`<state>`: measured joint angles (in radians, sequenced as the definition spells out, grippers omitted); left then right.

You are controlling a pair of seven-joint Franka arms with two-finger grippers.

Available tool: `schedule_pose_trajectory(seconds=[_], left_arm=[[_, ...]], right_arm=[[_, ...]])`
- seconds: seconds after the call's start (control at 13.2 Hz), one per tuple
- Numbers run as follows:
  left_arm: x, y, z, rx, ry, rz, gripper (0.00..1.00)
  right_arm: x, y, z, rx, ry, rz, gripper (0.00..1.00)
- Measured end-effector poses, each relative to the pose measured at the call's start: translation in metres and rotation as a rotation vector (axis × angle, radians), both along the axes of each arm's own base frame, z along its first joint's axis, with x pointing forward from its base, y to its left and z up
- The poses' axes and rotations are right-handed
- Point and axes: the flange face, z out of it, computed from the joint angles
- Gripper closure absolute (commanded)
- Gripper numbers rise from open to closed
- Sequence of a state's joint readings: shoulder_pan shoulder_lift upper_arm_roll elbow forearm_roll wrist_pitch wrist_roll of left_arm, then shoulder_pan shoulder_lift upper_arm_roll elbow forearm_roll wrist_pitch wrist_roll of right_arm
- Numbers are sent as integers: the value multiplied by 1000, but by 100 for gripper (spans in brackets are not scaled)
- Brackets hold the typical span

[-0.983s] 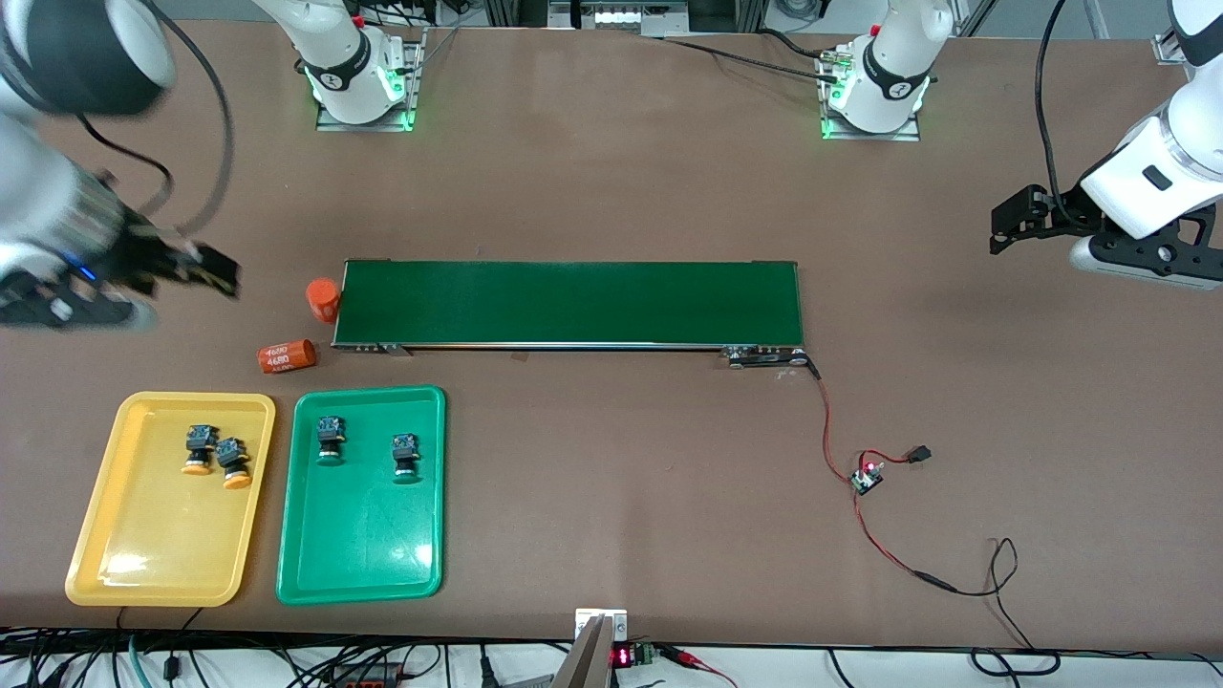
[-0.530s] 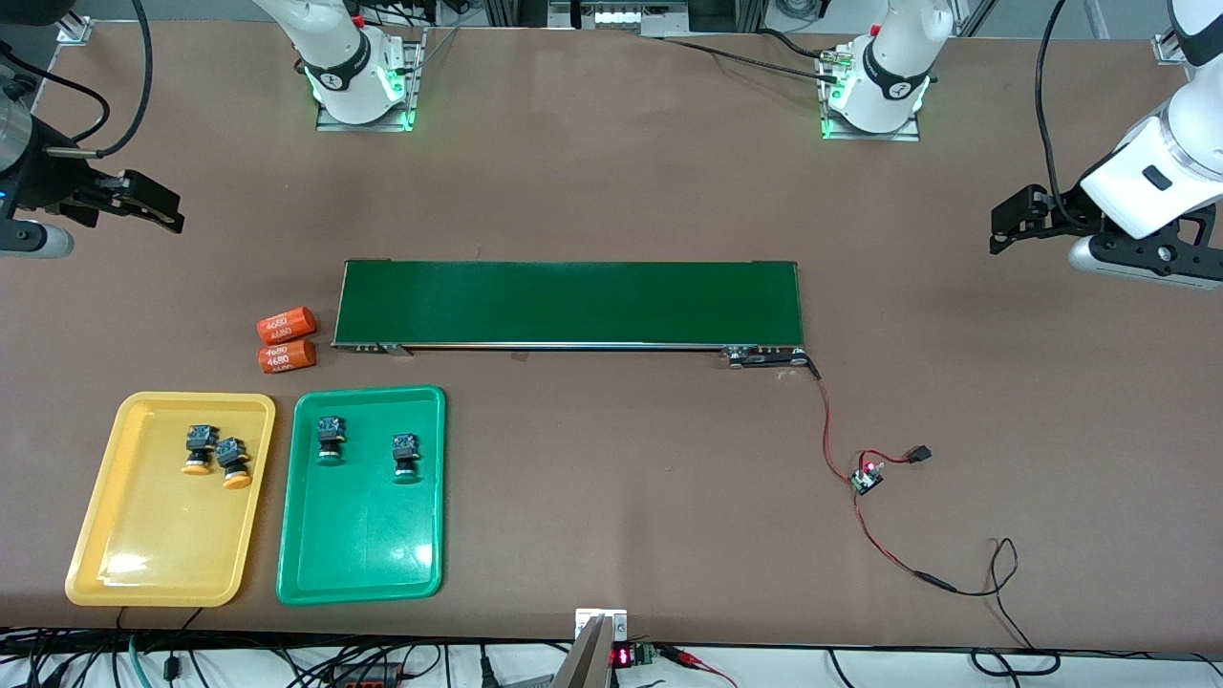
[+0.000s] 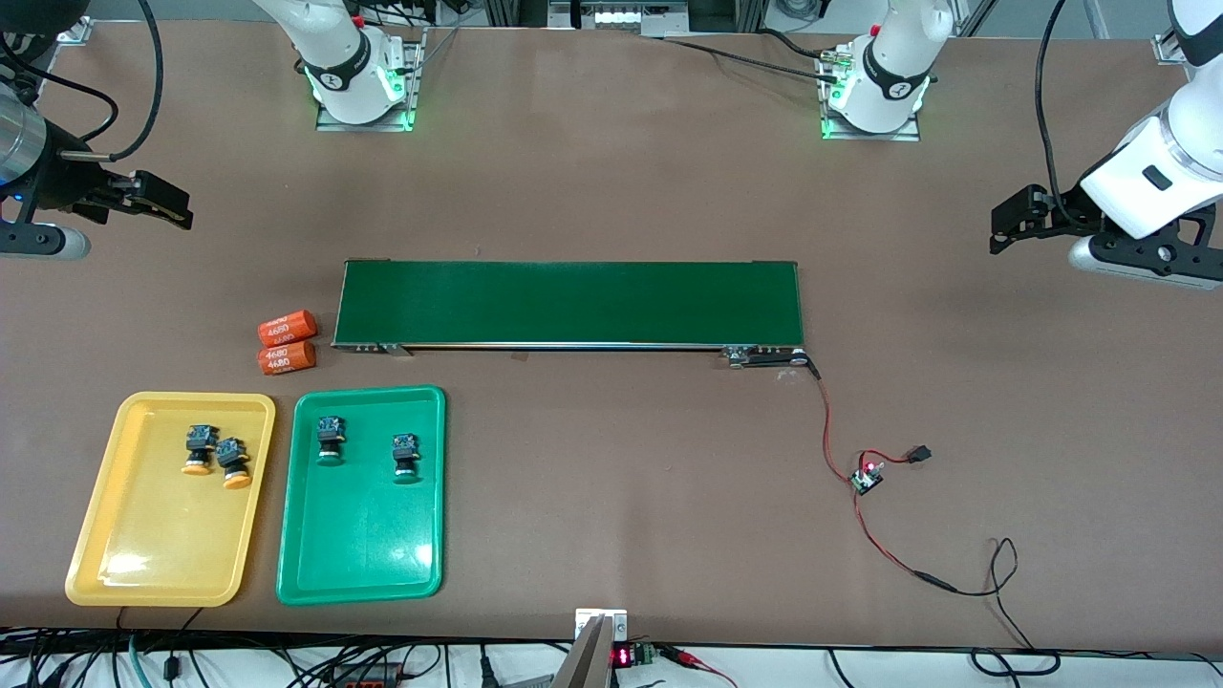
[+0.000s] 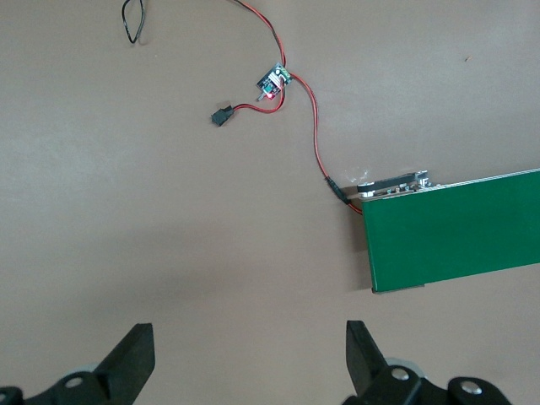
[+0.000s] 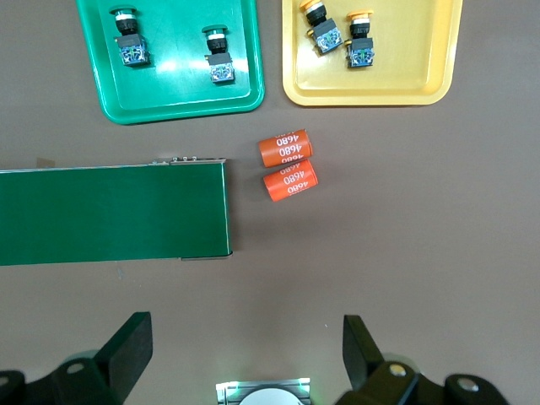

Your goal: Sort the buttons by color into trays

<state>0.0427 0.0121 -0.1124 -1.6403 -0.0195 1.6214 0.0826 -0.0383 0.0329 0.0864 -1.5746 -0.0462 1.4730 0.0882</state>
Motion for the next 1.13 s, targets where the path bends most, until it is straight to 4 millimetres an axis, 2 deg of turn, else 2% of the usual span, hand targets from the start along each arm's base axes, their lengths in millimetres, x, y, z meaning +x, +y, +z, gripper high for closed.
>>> schedule_pose_trajectory(seconds=[0.38,1.13], left_arm=[[0,0,0,0,0,0,0],[0,0,0,0,0,0,0]], right_arm=[[7,3,-2,24,-30,1,0],[3,2,-3,23,-3,-3,0]])
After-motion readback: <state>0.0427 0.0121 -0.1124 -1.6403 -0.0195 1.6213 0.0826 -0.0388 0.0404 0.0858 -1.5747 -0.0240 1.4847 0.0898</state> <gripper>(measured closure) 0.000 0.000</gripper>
